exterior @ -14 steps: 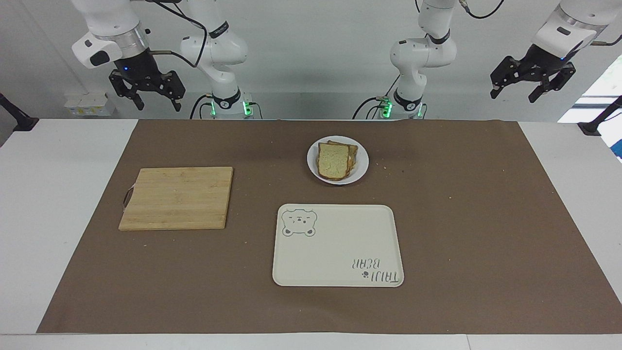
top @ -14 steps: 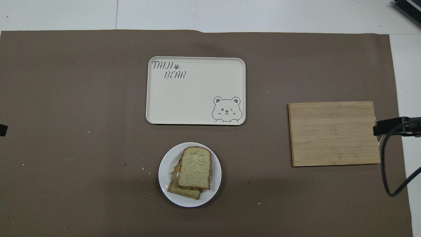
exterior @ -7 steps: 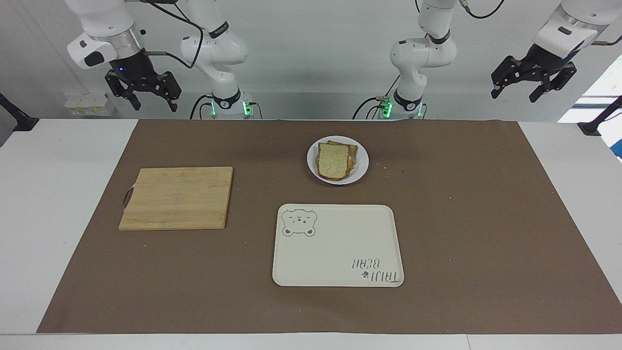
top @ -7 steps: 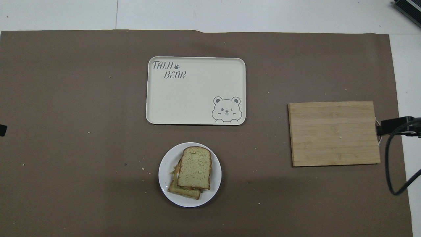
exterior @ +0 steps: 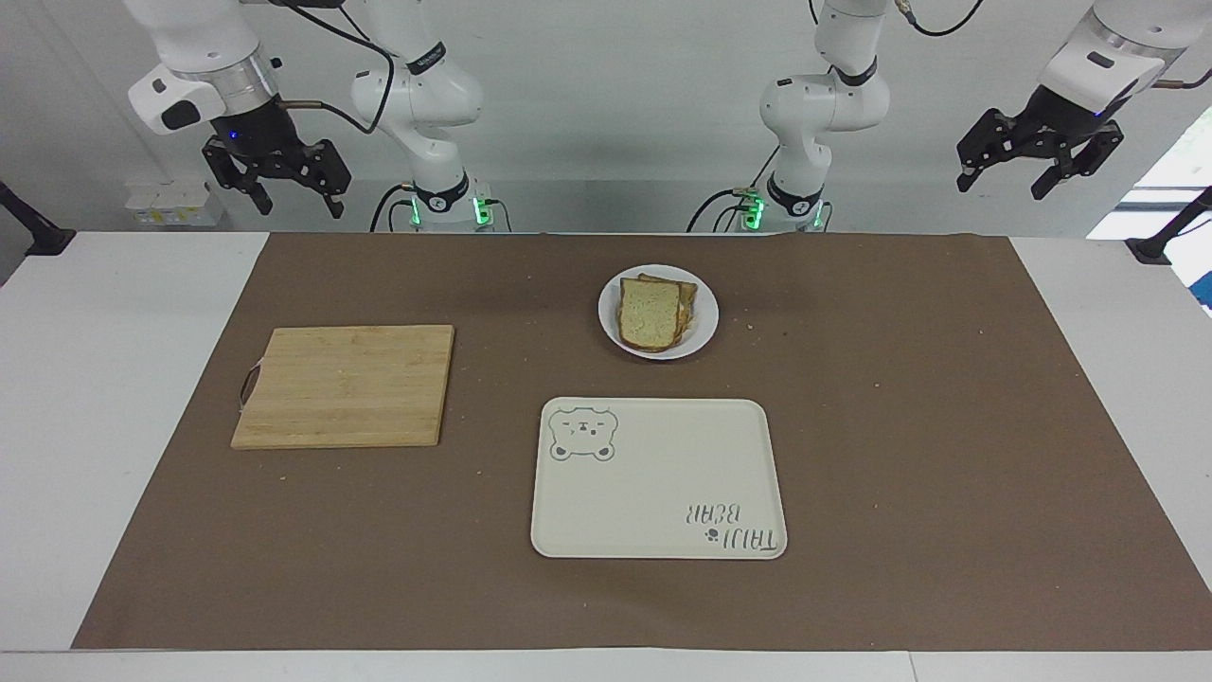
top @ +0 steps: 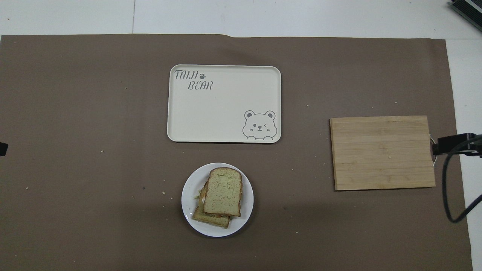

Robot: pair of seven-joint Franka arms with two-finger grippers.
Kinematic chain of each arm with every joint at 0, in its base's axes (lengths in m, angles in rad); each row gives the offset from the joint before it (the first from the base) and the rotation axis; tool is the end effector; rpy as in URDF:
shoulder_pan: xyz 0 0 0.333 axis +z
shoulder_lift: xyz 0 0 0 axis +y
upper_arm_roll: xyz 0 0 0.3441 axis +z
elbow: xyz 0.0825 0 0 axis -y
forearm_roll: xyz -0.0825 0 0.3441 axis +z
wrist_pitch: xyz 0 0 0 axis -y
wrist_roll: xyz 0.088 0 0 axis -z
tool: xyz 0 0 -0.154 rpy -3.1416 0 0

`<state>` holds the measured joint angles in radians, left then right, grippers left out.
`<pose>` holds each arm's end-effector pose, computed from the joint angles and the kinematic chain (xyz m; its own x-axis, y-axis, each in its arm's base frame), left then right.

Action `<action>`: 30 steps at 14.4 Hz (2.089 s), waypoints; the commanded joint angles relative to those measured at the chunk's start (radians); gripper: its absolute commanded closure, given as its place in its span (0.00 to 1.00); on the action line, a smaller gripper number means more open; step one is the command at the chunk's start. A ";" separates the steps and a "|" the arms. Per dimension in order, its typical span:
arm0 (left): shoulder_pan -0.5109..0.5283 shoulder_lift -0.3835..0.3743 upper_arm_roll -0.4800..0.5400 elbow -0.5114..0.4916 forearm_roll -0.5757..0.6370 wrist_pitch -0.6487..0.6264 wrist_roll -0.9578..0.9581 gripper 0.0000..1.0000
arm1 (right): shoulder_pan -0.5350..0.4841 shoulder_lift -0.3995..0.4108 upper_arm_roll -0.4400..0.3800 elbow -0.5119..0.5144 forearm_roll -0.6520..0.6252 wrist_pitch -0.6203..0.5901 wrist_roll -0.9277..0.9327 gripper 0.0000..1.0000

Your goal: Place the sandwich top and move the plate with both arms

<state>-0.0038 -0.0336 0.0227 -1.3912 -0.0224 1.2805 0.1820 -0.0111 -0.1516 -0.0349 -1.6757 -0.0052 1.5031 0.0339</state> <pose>0.4656 0.0052 0.6728 0.9831 -0.1688 -0.0716 -0.1665 -0.9854 0.0362 0.4537 -0.0231 0.6282 0.9966 -0.0796 -0.0211 -0.0797 -0.9968 0.0006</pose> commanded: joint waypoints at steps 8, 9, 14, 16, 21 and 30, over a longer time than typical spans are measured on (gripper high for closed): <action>0.004 -0.015 0.000 -0.011 -0.002 -0.009 -0.010 0.00 | -0.012 -0.023 0.006 -0.027 -0.009 0.009 -0.005 0.00; 0.004 -0.017 -0.001 -0.011 -0.004 -0.009 -0.010 0.00 | -0.012 -0.023 0.006 -0.027 -0.009 0.008 -0.005 0.00; 0.007 -0.019 0.002 -0.011 -0.002 -0.032 -0.012 0.00 | -0.010 -0.023 0.006 -0.027 -0.009 0.012 -0.003 0.00; 0.004 -0.019 0.002 -0.011 -0.002 -0.055 -0.015 0.00 | -0.010 -0.023 0.006 -0.027 -0.009 0.012 -0.003 0.00; 0.004 -0.020 0.000 -0.015 -0.008 -0.032 -0.007 0.00 | -0.010 -0.023 0.006 -0.027 -0.009 0.011 -0.003 0.00; -0.025 -0.215 -0.015 -0.594 -0.323 0.322 -0.004 0.00 | -0.010 -0.023 0.006 -0.027 -0.009 0.008 -0.003 0.00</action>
<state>-0.0081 -0.1359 0.0072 -1.7549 -0.3044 1.4624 0.1805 -0.0111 -0.1516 -0.0349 -1.6764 -0.0052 1.5031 0.0339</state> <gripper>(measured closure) 0.000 0.000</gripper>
